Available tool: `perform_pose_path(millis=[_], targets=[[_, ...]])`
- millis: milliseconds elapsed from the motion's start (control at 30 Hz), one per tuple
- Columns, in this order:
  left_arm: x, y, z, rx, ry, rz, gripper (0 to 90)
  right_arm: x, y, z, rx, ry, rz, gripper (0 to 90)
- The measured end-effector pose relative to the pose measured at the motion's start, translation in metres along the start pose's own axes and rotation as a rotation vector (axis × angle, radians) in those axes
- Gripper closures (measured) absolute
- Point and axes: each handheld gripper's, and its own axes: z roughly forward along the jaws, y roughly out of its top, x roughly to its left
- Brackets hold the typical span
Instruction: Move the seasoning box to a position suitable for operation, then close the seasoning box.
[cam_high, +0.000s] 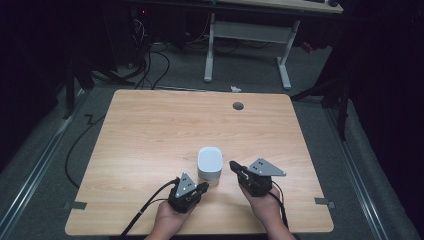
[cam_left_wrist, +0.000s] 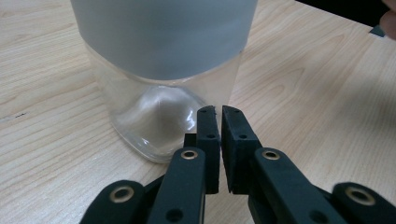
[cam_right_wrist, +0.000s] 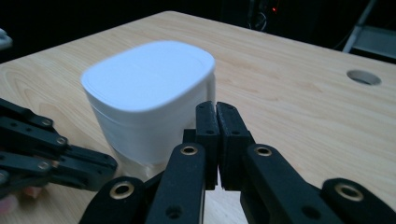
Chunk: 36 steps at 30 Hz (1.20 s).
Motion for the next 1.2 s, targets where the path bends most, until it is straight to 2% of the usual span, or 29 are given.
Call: perform_pose_path(millis=[200,333,400,467,500,567,633,700,800,833,900,967,1033,1067,1133,1200], targets=[[0.000,0.000,-0.001,0.012,-0.016,-0.010,84.5,-0.018,-0.019,-0.006,0.031,-0.045,0.049,87.9],[-0.001,-0.001,-0.002,0.006,-0.015,0.012,82.4,-0.035,-0.034,-0.011,0.046,-0.092,0.078,86.3],[-0.003,-0.003,-0.005,0.007,-0.012,0.029,80.6,-0.042,-0.043,-0.017,0.052,-0.126,0.092,85.0],[-0.006,-0.002,-0.010,0.017,-0.015,0.052,77.9,-0.048,-0.051,-0.024,0.054,-0.184,0.067,82.9],[-0.008,-0.002,-0.016,0.016,-0.015,0.075,77.2,-0.050,-0.054,-0.028,0.051,-0.198,0.070,81.7],[-0.005,0.004,-0.028,0.004,-0.012,0.126,73.7,-0.059,-0.061,-0.038,0.045,-0.219,0.110,81.1],[0.007,0.017,-0.041,-0.020,0.022,0.150,70.2,-0.066,-0.063,-0.045,0.037,-0.243,0.127,80.2],[0.028,0.034,-0.055,-0.053,0.078,0.155,66.1,-0.072,-0.064,-0.052,0.016,-0.264,0.156,79.3],[0.075,0.055,-0.078,-0.113,0.227,0.144,60.2,-0.078,-0.067,-0.058,0.017,-0.289,0.157,77.6],[0.091,0.059,-0.087,-0.136,0.277,0.121,59.2,-0.079,-0.067,-0.060,0.019,-0.297,0.154,77.0],[0.120,0.067,-0.104,-0.175,0.359,0.036,58.9,-0.081,-0.066,-0.063,0.017,-0.321,0.150,76.5],[0.139,0.073,-0.116,-0.197,0.423,-0.013,58.6,-0.082,-0.067,-0.064,0.016,-0.338,0.157,75.2],[0.148,0.078,-0.121,-0.225,0.443,-0.045,58.4,-0.083,-0.068,-0.063,0.023,-0.344,0.161,74.8],[0.148,0.080,-0.123,-0.231,0.434,-0.059,58.1,-0.083,-0.068,-0.061,0.032,-0.342,0.162,74.4],[0.144,0.079,-0.122,-0.223,0.412,-0.043,57.6,-0.081,-0.067,-0.057,0.040,-0.337,0.150,74.1],[0.140,0.073,-0.119,-0.200,0.412,-0.012,57.3,-0.078,-0.065,-0.055,0.039,-0.326,0.135,72.7]])
